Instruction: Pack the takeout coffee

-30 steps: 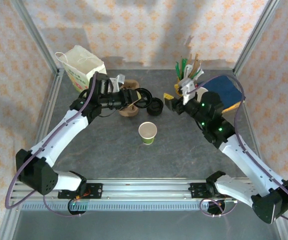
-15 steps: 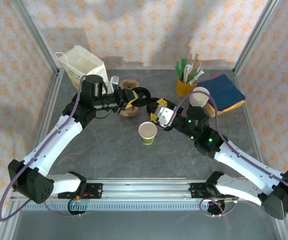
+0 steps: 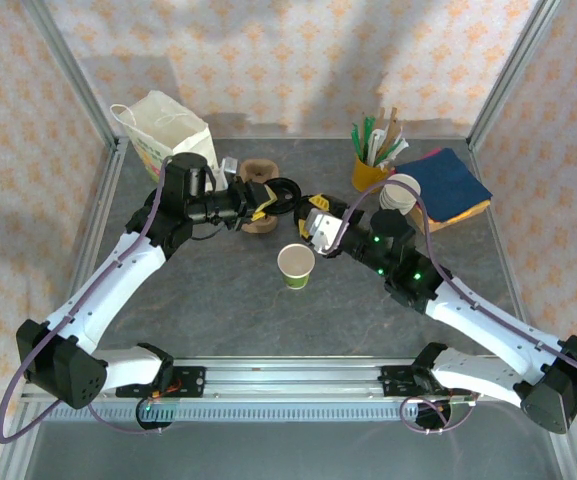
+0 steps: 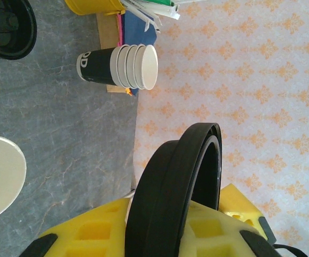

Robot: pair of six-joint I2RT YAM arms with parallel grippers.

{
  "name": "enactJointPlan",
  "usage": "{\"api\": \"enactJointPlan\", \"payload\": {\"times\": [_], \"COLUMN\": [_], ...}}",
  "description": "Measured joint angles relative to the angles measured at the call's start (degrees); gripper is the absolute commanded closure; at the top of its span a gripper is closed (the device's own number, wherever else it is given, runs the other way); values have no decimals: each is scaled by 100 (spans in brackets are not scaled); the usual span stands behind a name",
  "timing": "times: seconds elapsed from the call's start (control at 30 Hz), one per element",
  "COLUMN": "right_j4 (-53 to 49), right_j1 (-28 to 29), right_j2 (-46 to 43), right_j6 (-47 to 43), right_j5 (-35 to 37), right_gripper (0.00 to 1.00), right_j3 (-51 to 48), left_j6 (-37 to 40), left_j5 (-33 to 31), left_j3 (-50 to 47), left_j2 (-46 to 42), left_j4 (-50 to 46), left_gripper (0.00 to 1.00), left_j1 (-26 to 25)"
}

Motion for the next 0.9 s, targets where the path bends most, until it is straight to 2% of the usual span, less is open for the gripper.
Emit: {"api": "enactJointPlan", "payload": {"times": [0.27, 0.67, 0.9], "right_j4": [-293, -999, -1021], "right_j1": [15, 26, 26], "right_j2": [240, 256, 369], "right_j6": [-247, -601, -509], "right_j5": [-4, -284, -330], "right_gripper": [59, 56, 66], "right_j3": [450, 601, 719], "left_j6": [275, 431, 435], "left_j5": [2, 66, 87], "left_j3": [15, 79, 79], "left_j2": [2, 2, 2], "left_j4": [-527, -769, -769], "left_gripper": [82, 82, 82], "left_j1": [0, 0, 0]}}
